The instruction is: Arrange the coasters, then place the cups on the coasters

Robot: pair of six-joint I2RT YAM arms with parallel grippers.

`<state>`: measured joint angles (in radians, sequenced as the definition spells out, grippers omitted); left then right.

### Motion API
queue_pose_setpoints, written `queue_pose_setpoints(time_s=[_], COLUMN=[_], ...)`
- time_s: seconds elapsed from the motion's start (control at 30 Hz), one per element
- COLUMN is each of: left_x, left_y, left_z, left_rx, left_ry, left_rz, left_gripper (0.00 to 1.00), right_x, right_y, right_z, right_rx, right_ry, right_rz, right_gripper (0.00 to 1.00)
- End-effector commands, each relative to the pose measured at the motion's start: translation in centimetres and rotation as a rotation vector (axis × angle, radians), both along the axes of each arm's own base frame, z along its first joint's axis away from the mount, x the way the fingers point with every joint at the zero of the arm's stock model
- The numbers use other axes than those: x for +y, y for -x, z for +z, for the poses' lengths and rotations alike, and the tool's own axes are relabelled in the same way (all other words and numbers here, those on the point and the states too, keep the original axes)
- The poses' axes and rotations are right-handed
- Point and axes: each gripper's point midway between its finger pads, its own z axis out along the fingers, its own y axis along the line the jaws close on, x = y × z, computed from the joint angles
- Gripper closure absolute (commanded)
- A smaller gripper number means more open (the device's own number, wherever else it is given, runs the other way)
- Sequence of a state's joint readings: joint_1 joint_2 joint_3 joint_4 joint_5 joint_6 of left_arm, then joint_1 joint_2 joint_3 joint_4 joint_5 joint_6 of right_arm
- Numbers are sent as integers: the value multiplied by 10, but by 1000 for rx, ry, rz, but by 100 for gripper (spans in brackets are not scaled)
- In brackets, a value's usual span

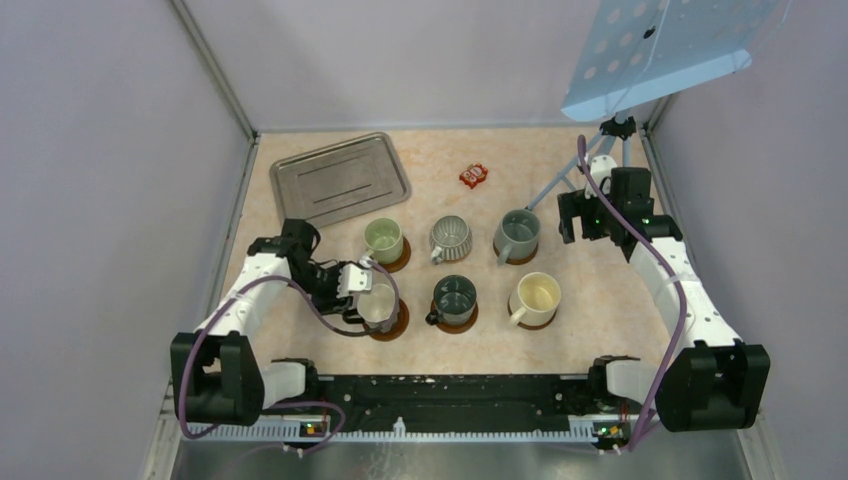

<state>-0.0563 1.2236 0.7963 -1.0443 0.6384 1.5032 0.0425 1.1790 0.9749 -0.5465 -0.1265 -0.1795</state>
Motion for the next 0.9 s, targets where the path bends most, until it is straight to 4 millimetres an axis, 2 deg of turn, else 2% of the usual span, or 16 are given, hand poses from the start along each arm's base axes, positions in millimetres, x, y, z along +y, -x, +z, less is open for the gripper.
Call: queue_pose_setpoints(time_s=[0.0, 0.3, 0.73, 0.87], left_x=[-7, -11, -14, -14], left_y=[10, 13, 17, 13], left_z=[4, 3, 5, 9], left_rx=[11, 27, 54, 62], left_ry=[34, 39, 34, 34], left_rz=[-16, -15, -2, 26], left_gripper=[45, 41, 41, 40], right_x=[-1, 0, 1, 4], right_y=[-4, -5, -8, -9], right_z=[7, 7, 7, 11], right_rx=[-35, -38, -35, -45], right_ry=[-4, -1, 1, -2], right_rz=[-1, 6, 20, 44], right_gripper=[10, 10, 10, 10])
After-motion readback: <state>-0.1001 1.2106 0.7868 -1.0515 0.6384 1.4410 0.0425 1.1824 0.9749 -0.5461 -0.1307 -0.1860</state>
